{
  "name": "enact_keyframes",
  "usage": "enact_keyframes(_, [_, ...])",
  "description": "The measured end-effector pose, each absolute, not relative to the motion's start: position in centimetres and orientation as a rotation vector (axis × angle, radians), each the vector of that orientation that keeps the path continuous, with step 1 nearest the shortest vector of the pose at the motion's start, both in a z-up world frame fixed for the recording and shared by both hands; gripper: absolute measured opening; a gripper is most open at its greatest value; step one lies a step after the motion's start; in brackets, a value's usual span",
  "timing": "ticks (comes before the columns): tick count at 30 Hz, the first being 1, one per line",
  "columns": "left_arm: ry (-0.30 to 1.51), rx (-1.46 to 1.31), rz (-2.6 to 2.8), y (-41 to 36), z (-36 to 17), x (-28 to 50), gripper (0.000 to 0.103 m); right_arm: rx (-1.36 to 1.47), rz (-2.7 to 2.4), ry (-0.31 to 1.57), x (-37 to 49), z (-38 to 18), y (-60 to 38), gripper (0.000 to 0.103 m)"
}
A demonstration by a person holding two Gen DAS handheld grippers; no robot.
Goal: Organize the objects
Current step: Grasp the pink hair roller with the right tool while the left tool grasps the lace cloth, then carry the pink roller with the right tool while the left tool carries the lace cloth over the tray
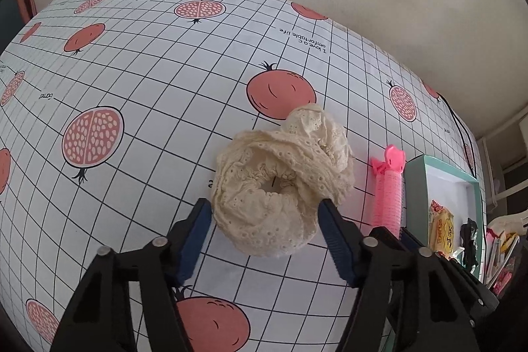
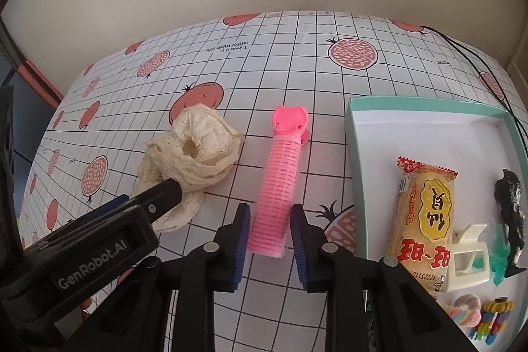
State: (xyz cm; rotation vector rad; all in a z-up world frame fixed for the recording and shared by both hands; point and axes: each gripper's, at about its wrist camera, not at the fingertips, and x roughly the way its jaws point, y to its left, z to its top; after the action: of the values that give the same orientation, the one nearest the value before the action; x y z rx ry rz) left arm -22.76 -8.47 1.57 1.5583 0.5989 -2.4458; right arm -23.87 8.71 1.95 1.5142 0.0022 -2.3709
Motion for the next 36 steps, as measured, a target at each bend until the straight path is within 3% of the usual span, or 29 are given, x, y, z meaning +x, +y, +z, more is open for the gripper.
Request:
enact_keyframes(2, [0.584, 1.568, -2.439, -8.4, 1.4, -22.7, 0.053, 1.516, -2.371, 0.006, -23.9, 2.0, 8.8, 0.027])
enact_keyframes(4, [0.580, 1.577, -2.434, -8.4, 1.3, -22.7, 0.038, 1.517, -2.370, 0.004, -23.9, 2.0, 8.9, 0.027])
enact_keyframes(9, [0.559, 1.598, -2.410, -8.4, 0.9, -22.5, 0.015, 1.524, -2.364, 0.012, -23.9, 1.9, 8.9, 0.027])
enact_keyframes(16, [0.533, 1.592, -2.420, -8.0, 1.3, -22.3, 0.009, 1.524, -2.362, 0.026, -23.8, 1.9, 8.7, 0.027])
enact_keyframes(36, [0.556, 1.401, -2.518, -8.6, 6.9, -21.8, 0.009, 1.457, -2.384, 0.018, -23.4, 4.2, 9.2, 0.026])
